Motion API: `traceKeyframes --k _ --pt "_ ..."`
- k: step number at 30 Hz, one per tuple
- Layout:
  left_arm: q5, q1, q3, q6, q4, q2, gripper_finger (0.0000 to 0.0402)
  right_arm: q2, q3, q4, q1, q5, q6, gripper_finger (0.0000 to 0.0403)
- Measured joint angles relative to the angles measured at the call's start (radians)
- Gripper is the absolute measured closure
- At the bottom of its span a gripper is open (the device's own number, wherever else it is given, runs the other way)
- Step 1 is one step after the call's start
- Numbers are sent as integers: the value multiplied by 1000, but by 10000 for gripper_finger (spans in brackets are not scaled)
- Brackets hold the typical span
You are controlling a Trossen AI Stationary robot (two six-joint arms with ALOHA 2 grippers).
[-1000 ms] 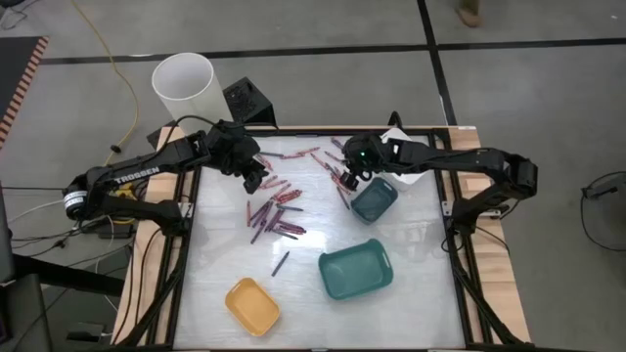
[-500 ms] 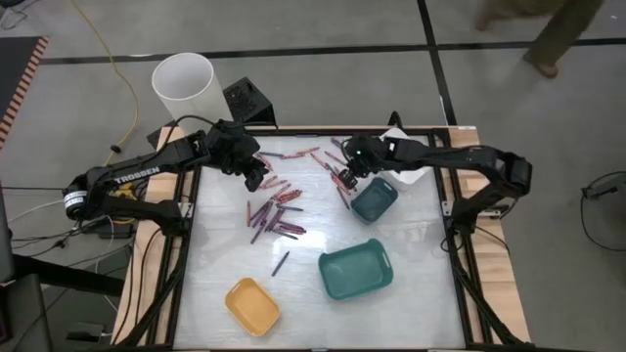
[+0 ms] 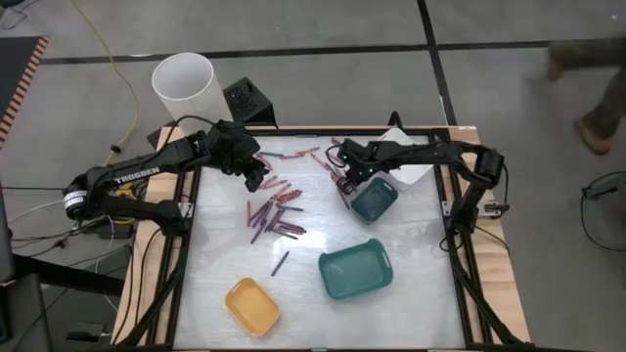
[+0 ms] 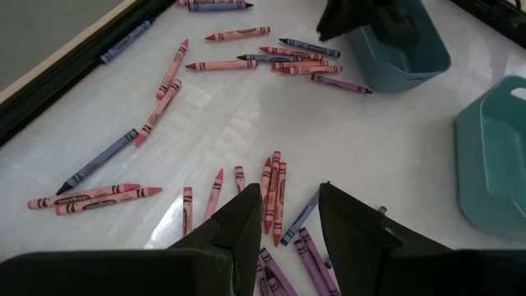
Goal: Sort crayons
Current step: Put the blue crayon into the white bin
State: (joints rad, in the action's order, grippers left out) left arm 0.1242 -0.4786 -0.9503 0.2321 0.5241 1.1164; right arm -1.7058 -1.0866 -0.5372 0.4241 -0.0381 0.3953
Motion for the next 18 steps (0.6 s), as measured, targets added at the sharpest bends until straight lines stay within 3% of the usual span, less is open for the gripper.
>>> traceKeyframes --k 6,18 --pt "0 0 0 0 0 0 290 -27 -1 2 24 71 -8 323" --pt "0 0 0 0 0 0 290 -35 -1 -4 31 54 -10 197"
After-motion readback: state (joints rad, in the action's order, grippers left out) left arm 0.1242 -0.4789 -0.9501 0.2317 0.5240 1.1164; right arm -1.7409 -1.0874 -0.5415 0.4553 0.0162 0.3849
